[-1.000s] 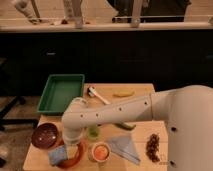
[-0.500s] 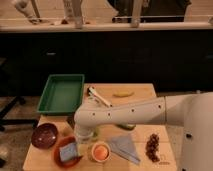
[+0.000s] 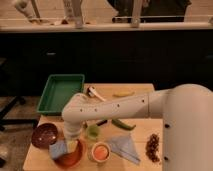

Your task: Wipe red bowl with sponge

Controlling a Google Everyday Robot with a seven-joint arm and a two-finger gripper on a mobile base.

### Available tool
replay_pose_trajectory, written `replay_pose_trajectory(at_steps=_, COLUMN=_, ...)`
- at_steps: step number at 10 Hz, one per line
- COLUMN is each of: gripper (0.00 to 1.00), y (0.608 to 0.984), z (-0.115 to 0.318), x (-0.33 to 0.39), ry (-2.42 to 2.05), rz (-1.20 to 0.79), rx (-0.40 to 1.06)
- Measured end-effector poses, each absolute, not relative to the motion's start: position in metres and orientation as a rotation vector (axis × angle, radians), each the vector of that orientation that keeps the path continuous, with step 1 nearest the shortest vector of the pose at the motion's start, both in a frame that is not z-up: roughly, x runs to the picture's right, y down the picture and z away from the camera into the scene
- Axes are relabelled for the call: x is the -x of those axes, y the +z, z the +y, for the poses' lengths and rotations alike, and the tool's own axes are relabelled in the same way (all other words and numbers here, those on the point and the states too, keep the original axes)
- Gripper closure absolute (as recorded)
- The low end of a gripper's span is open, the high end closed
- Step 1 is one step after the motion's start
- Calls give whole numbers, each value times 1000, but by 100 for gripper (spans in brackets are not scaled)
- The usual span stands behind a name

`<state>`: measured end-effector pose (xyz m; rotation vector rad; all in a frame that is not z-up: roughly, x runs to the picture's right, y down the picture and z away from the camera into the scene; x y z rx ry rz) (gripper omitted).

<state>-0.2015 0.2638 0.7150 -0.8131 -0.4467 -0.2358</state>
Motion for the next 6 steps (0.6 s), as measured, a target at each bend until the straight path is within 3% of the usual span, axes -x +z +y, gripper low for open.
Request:
replay_pose_trajectory(at_steps=3, gripper=100, y=703, z=267, x=233, ry=-279, rz=-483, rx=812)
replay_pose_trajectory(at_steps=6, gripper=100, y=697, z=274, x=218, ry=-266, rz=-485, rx=818)
